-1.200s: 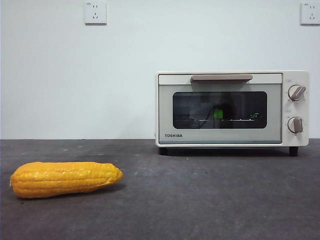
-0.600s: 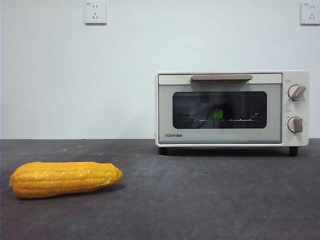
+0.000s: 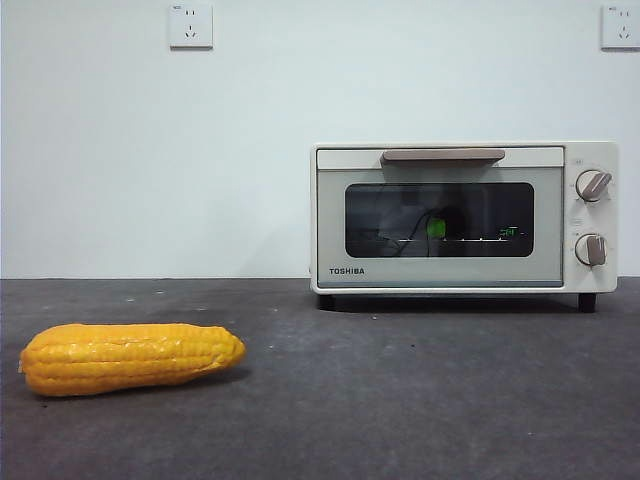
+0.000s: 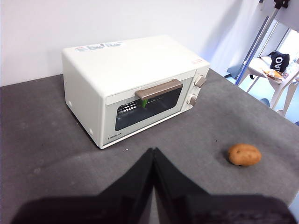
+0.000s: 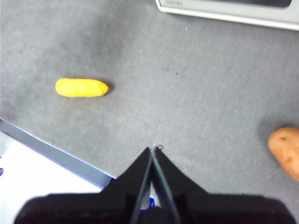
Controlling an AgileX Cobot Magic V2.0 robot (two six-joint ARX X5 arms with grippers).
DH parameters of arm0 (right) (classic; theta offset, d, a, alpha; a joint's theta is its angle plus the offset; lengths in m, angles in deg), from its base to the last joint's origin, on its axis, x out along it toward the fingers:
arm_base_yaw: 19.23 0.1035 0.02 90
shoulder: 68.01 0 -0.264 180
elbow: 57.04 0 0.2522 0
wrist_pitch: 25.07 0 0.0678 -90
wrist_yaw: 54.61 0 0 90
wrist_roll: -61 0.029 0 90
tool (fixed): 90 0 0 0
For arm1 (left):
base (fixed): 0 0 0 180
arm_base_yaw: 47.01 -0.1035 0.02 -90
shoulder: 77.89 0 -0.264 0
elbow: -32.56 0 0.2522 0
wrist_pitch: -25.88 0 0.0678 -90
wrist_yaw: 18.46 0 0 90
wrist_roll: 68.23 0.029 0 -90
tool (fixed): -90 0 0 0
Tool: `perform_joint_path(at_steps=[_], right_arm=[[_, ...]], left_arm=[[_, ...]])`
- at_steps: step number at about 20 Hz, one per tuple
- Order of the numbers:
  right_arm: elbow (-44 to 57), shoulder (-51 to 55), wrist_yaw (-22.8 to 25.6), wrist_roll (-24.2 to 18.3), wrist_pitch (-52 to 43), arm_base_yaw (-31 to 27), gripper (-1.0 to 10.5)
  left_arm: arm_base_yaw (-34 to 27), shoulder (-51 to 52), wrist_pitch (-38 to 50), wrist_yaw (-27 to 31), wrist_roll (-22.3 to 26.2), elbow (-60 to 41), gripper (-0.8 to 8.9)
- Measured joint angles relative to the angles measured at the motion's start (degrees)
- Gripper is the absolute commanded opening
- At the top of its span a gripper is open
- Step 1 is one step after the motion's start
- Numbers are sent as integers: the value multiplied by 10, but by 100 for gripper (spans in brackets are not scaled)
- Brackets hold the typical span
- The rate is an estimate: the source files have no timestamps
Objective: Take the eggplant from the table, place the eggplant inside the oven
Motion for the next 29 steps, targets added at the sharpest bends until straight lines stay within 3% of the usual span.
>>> perform_joint_path(at_steps=[6,8,15,19,25,29], right_arm=[[0,-77,2,0,-5,0,1],[0,-104,2,0,-5,0,1],[0,-175,2,0,-5,0,1],[0,-192,2,0,-14,0,1],[0,-192,2,0,-89,0,1],[0,-192,2,0,-174,0,1]], left_arm=[[0,-2,1,1,14,0,-4],[-13,3,0,30,36,0,-4],[-134,124,1,45,76,0,-4],[-213,214,6,46,132,-13,-4],[-275,316,38,47,174,-141,-4],[-282,402,120,47,164,-321,-4]])
